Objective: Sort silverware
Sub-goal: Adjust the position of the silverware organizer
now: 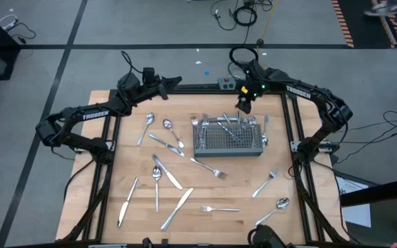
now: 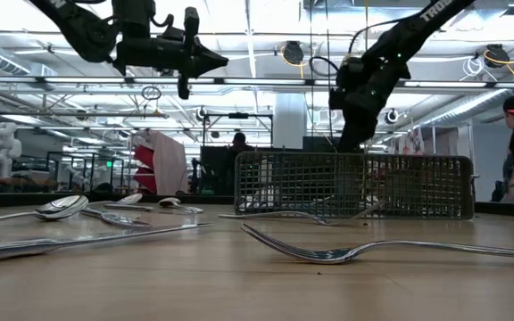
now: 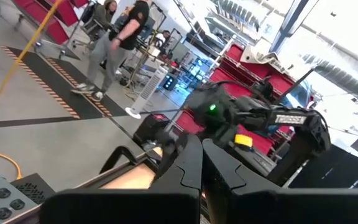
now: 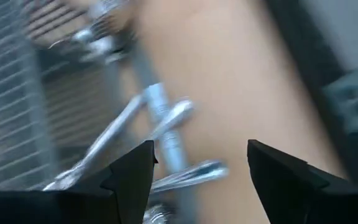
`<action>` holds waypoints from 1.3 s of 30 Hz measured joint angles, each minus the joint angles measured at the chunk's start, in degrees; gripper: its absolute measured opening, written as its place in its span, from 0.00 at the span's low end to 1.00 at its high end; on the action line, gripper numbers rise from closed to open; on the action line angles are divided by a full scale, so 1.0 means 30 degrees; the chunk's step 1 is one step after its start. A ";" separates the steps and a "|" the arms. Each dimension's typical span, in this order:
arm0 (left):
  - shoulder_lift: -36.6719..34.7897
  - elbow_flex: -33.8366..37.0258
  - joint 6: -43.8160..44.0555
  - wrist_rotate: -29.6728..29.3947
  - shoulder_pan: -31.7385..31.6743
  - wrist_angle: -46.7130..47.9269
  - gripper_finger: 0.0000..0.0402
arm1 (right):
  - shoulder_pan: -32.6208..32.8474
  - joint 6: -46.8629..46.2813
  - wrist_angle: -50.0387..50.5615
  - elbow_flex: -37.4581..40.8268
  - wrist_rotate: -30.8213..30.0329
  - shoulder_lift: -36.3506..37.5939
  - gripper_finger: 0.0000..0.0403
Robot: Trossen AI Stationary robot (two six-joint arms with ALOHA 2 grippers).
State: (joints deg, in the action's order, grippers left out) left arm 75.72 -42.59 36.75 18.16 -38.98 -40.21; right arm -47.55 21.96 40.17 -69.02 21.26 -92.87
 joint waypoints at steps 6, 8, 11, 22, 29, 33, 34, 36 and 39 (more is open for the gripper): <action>0.0000 0.0000 -0.0007 0.0046 0.0001 0.0029 0.02 | 0.0398 0.0764 0.3502 -0.0622 0.4454 0.0189 0.60; 0.0000 0.0000 -0.0011 0.0047 0.0004 0.0040 0.02 | 0.0662 0.1359 0.4716 -0.0900 0.4564 0.0209 0.60; 0.0000 0.0000 -0.0044 0.0047 0.0008 0.0061 0.02 | 0.1336 0.2224 0.5450 -0.0893 0.4434 -0.0289 0.60; 0.0000 0.0000 -0.0415 0.0040 0.0008 0.0080 0.02 | 0.2230 0.3299 0.5128 -0.0885 0.4781 -0.3449 0.60; 0.0000 0.0000 -0.0561 0.0033 0.0008 0.0077 0.02 | 0.2252 0.4787 0.7248 -0.0891 0.6196 -0.4206 0.50; 0.0000 0.0000 -0.0947 -0.0148 0.0008 0.0075 0.02 | 0.2252 0.5700 0.7580 -0.0885 0.6251 -0.4206 0.32; 0.0000 0.0000 -0.0965 -0.0204 0.0006 0.0076 0.02 | 0.2252 0.5907 0.7686 -0.0885 0.6251 -0.4206 0.27; 0.0000 0.0000 -0.1035 -0.0252 0.0004 0.0073 0.02 | 0.2277 0.6280 0.7730 -0.0897 0.6250 -0.4202 0.16; 0.0000 0.0000 -0.1042 -0.0266 0.0002 0.0073 0.02 | 0.2328 0.6840 0.7888 -0.0893 0.6322 -0.4192 0.04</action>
State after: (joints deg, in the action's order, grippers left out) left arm 75.72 -42.59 33.63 17.37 -38.98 -39.99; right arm -40.57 42.48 63.83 -71.70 40.22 -105.45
